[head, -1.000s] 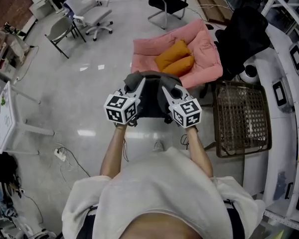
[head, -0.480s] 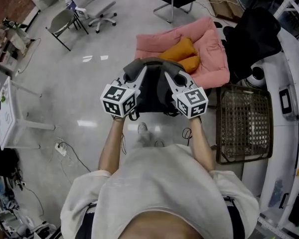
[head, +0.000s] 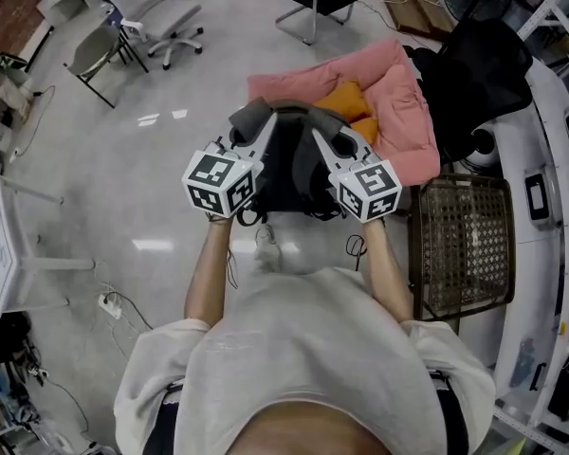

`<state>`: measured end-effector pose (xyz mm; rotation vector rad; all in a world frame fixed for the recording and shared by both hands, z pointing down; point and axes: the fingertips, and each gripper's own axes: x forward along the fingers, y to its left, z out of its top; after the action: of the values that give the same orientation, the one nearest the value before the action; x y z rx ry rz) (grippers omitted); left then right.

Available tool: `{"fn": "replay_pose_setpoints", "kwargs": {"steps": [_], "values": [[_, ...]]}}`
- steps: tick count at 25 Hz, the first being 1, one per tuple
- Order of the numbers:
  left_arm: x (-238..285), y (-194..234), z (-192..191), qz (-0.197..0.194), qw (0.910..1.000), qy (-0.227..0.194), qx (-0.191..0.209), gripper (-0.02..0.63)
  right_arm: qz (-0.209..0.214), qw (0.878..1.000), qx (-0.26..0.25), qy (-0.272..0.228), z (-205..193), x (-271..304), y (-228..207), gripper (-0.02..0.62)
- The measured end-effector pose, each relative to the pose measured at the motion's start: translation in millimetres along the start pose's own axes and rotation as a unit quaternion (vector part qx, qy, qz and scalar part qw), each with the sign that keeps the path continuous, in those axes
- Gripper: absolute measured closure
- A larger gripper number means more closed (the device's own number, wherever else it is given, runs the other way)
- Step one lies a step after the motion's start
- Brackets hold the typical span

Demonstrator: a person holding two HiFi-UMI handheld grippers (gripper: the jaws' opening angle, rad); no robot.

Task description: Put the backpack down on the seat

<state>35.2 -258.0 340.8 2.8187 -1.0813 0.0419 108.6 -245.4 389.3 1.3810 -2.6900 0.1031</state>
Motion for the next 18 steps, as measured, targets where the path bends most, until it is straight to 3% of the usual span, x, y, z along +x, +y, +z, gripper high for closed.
{"fn": "replay_pose_setpoints", "kwargs": {"steps": [10, 18], "values": [[49.9, 94.9, 29.5, -0.054, 0.9984, -0.003, 0.014, 0.575, -0.046, 0.999, 0.002, -0.002, 25.3, 95.5, -37.3, 0.568], [77.9, 154.7, 26.1, -0.083, 0.9964, 0.011, 0.014, 0.575, -0.074, 0.997, 0.013, 0.008, 22.7, 158.1, -58.0, 0.568]]}}
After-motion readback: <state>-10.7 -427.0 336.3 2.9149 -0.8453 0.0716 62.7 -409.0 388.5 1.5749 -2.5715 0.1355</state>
